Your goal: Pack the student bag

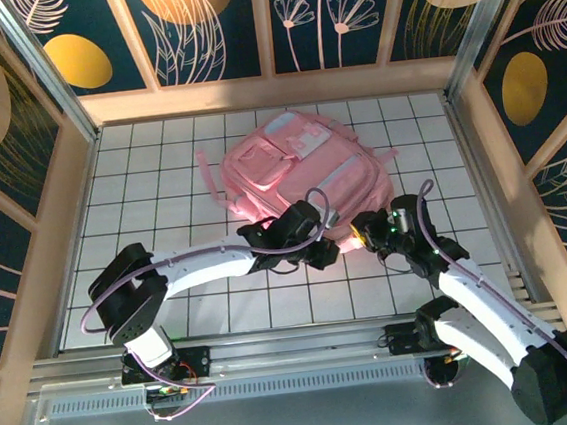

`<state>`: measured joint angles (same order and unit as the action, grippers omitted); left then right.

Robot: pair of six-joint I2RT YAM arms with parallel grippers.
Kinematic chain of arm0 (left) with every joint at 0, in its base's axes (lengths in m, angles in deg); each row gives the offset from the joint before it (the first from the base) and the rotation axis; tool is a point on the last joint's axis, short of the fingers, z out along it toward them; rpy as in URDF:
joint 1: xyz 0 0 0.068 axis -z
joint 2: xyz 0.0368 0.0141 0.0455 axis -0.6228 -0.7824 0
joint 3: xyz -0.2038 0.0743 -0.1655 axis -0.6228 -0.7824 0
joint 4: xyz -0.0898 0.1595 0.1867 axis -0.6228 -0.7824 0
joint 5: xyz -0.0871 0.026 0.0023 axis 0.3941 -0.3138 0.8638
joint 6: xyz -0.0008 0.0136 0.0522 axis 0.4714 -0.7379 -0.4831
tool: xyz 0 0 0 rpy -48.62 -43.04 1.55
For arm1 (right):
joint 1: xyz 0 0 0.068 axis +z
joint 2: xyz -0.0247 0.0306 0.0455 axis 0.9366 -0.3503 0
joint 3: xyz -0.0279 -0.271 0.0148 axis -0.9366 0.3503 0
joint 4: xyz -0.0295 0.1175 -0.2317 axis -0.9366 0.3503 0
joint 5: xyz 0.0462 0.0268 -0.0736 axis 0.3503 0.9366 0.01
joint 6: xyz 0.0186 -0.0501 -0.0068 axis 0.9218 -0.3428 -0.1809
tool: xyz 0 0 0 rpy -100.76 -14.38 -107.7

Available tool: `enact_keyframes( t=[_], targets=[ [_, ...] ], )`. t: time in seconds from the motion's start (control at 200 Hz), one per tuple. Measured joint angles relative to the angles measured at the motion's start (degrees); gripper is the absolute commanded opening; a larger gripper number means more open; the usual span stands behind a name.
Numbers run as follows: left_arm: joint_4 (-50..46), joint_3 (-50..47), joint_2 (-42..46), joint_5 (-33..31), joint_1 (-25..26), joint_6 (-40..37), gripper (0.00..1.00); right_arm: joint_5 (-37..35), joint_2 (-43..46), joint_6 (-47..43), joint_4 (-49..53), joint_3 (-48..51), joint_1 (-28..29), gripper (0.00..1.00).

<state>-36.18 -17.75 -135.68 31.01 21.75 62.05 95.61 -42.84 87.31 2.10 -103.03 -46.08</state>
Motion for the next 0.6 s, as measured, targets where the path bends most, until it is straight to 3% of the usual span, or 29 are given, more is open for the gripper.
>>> enact_keyframes(
  t=[0.085, 0.601],
  targets=[
    [0.0, 0.0, 0.0, -0.3, 0.0, 0.0, 0.00, -0.6, -0.7, -0.5, 0.1, 0.0, 0.0, 0.00],
    [-0.1, -4.5, 5.0, -6.5, -0.2, -0.3, 0.00, -1.3, -2.8, -7.8, 5.5, -4.7, -0.2, 0.00]
  ],
)
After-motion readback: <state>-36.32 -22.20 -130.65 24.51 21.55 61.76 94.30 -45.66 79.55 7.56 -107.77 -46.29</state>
